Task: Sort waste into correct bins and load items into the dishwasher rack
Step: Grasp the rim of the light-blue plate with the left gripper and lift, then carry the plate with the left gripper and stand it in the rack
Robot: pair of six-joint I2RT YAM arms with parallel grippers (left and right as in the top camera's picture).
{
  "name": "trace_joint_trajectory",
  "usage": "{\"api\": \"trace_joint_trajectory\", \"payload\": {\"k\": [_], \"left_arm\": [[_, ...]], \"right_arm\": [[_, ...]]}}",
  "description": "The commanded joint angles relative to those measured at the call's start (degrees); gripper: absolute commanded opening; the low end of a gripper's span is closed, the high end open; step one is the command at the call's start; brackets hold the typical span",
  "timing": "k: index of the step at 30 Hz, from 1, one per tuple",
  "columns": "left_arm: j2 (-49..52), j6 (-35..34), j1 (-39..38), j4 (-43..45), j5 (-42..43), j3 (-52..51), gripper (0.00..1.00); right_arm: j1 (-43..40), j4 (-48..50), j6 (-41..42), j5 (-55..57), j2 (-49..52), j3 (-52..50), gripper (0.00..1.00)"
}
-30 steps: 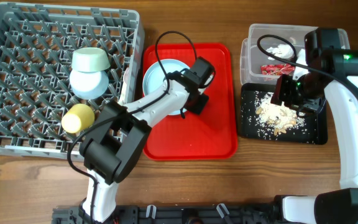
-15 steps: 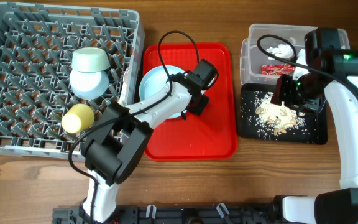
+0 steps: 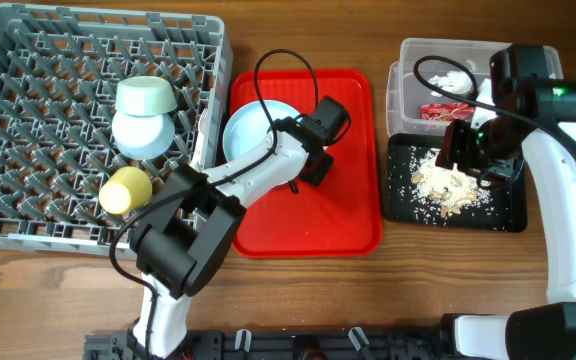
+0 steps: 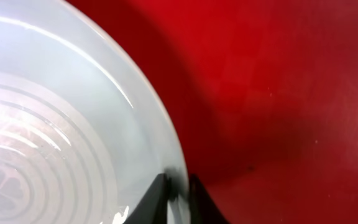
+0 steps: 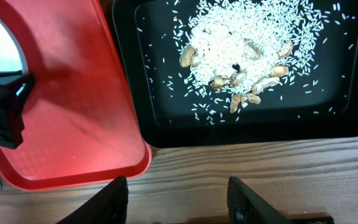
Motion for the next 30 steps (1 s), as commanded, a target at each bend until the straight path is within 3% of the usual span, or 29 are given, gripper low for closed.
{"api": "trace_joint_trajectory", "payload": {"k": [1,9,22,26,30], "left_arm": [[2.08,-0.44,0.37,-1.27,-0.42,-2.01,0.04],[-2.40,-0.44,-0.61,-3.76,-0.39,-0.07,0.04],[-22.16,-0.24,1.01,-8.31,0.81,3.69,0.04],[-27.54,-0.24,4.20,-7.17,4.90,3.69,0.04],[-31.78,-0.24,11.08,-4.17,15.45,3.69,0.04]], "right_arm": [[-0.02,-0.04,-0.79,0.33,-1.18,1.20,0.52],[-0.02,-0.44,-0.96,0.33,-1.18,1.20,0.52],[-0.02,-0.46,-0.90,0.31,-1.18,1.20,0.51],[-0.02,-0.46,-0.90,0.31,-1.18,1.20,0.51],[-0.02,-0.46,-0.87,0.31,-1.18,1.20,0.52]]}}
